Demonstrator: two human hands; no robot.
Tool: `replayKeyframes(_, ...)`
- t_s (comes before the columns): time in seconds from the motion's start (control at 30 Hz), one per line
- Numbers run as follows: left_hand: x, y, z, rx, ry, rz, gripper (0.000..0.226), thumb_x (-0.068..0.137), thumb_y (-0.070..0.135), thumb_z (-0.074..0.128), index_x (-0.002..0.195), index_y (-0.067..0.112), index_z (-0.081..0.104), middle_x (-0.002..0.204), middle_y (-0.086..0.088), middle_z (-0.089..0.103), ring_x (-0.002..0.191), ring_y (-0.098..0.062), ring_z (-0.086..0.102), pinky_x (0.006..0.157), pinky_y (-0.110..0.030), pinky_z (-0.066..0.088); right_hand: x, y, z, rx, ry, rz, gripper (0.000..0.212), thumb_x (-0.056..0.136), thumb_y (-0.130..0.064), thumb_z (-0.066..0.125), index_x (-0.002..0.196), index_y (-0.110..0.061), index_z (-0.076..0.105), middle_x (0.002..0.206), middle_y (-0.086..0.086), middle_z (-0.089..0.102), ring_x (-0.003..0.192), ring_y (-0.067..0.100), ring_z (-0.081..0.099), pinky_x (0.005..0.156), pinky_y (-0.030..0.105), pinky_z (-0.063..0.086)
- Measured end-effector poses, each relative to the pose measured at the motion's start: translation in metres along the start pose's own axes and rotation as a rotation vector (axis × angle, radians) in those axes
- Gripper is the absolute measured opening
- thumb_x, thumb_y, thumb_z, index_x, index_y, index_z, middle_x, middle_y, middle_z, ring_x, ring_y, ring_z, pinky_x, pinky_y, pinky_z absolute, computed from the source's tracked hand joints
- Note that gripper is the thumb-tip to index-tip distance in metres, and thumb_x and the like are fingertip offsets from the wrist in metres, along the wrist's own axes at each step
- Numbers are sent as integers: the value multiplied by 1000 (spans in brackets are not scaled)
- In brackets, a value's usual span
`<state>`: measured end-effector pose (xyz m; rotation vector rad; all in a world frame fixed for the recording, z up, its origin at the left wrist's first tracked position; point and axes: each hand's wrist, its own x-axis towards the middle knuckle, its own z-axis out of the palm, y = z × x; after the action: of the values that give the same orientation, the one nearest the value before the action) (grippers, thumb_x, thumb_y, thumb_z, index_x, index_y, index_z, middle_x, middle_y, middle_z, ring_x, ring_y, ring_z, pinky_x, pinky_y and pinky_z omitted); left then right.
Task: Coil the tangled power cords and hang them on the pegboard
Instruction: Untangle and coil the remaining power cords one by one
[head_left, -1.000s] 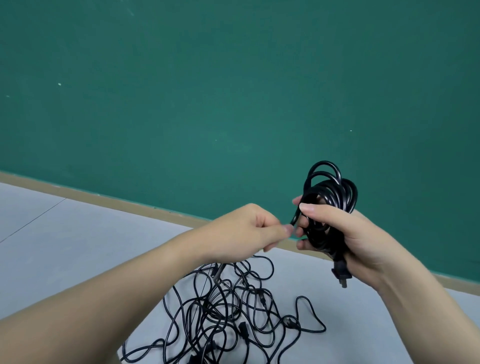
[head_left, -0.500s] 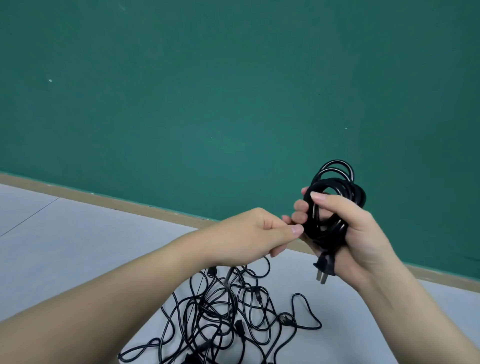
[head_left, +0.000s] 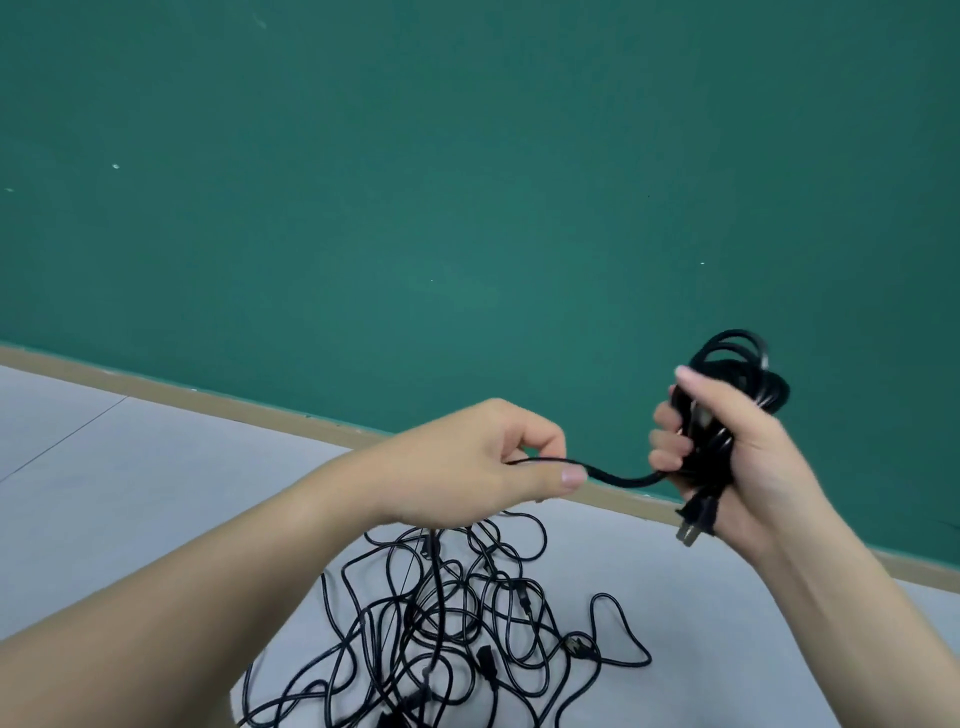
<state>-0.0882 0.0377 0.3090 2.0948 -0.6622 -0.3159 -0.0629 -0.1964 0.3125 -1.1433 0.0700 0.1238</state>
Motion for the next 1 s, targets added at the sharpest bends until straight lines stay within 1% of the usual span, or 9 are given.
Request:
replayKeyframes(0.13,3,0,-3,-313,194,39,33,105,33,56,76,16,56,52,7,27,46,-13,18,45,-23,19,-9,25,19,-15,-223,152,72,37,-47,104,86,-13,62,70,6,58,50,12,46,46,21,43)
replayKeyframes(0.23,4,-1,-4,-250,262,22,35,104,36,58,76,16,61,49,12,27,44,-11,22,44,-23,23,-14,41,30,-156,-358,222,76,37,-58,101,90,-15,69,74,5,58,57,13,50,51,24,47)
replayKeyframes(0.33,5,0,-2,-277,268,-8,38,103,32,59,79,3,59,48,16,35,42,-2,29,45,-12,28,-20,51,38,-122,-521,326,79,43,-49,103,100,-13,62,75,6,54,58,12,49,52,26,45)
replayKeyframes(0.4,5,0,-4,-261,287,-26,39,99,36,64,71,9,59,49,13,35,44,-4,28,46,-14,25,-23,52,41,-190,-557,322,74,47,-39,102,98,-10,57,73,6,49,59,13,45,54,27,43)
replayKeyframes(0.53,3,-5,-9,-168,369,-125,60,84,61,69,58,16,40,55,2,22,51,-16,19,52,-32,16,-24,50,43,-205,-513,288,41,55,-15,76,86,-8,50,69,5,45,57,15,40,53,28,39)
replayKeyframes(0.63,6,-6,-7,-205,377,-154,64,82,73,62,61,16,44,59,-4,24,53,-19,19,55,-35,19,-17,37,34,-135,-471,227,52,49,-12,73,94,-7,48,74,7,48,57,15,41,50,27,41)
replayKeyframes(0.73,10,-8,-6,-303,343,-165,58,89,71,59,63,20,49,58,-2,25,52,-20,19,51,-30,20,-12,16,22,73,-498,196,69,43,-10,81,104,-10,47,75,6,45,55,13,39,48,26,40)
replayKeyframes(0.83,11,-9,-7,-329,336,-147,54,94,65,56,68,18,51,57,3,25,51,-17,19,48,-26,22,-15,-2,15,225,-498,109,60,49,-11,77,102,-11,48,76,2,37,54,9,36,47,23,37)
replayKeyframes(1.0,8,-7,-6,-347,208,-98,54,103,52,47,61,18,43,58,-1,17,51,-19,12,49,-26,16,-13,-6,6,-21,-343,-64,49,62,-19,81,101,-10,54,75,5,44,57,15,40,50,26,40)
